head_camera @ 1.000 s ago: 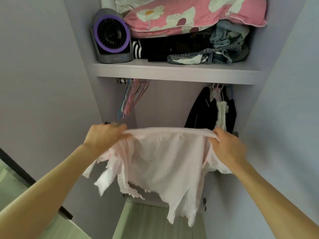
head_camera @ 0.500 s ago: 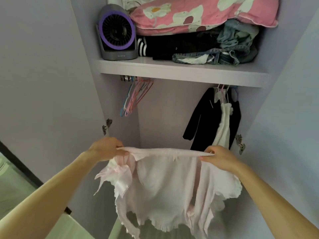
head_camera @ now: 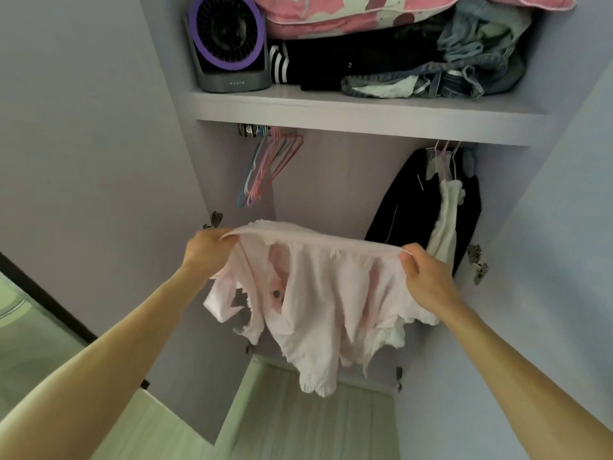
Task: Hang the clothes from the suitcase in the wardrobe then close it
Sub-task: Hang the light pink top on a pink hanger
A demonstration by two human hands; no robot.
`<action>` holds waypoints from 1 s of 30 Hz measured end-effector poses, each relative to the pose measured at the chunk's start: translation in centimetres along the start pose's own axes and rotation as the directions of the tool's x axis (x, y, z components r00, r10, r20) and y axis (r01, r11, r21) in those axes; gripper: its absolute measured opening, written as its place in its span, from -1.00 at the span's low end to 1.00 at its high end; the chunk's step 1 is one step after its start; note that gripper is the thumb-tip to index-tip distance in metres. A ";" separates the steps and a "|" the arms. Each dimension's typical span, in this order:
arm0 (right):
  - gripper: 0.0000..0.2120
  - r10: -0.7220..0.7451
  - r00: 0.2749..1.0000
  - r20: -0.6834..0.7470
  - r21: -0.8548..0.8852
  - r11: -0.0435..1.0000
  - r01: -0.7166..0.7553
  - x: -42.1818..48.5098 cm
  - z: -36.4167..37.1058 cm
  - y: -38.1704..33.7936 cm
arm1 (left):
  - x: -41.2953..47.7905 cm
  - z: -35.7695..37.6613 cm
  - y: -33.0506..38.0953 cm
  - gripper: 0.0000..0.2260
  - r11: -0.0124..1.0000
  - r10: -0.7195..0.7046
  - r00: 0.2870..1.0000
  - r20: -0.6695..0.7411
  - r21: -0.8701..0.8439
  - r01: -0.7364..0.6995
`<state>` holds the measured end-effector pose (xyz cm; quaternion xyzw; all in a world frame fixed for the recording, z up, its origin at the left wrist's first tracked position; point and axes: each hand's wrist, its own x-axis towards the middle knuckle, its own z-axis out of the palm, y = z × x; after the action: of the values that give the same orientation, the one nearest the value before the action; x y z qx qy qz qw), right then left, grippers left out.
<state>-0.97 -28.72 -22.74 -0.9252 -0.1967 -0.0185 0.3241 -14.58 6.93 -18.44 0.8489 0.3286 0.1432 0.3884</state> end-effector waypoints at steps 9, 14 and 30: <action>-0.80 -0.176 0.954 0.243 0.168 0.976 0.137 1.2 0.0 -4.8 | -2.2 1.6 2.7 -0.77 0.959 0.098 0.938 0.334 -0.283 0.000; -0.83 -0.334 0.872 0.358 0.288 0.928 0.237 1.8 0.9 -10.1 | -3.8 4.0 4.1 -0.52 0.950 0.297 0.819 0.491 -0.070 -0.303; -0.73 -0.027 0.959 0.281 0.213 0.976 -0.035 13.5 12.3 -22.1 | 9.6 -11.2 1.0 -0.80 0.212 0.681 0.711 0.176 0.882 -0.421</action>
<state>2.01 -0.71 -17.17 -0.8780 -0.2401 0.1359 0.3913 -12.63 19.19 -10.46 0.9520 0.0708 0.1869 -0.2319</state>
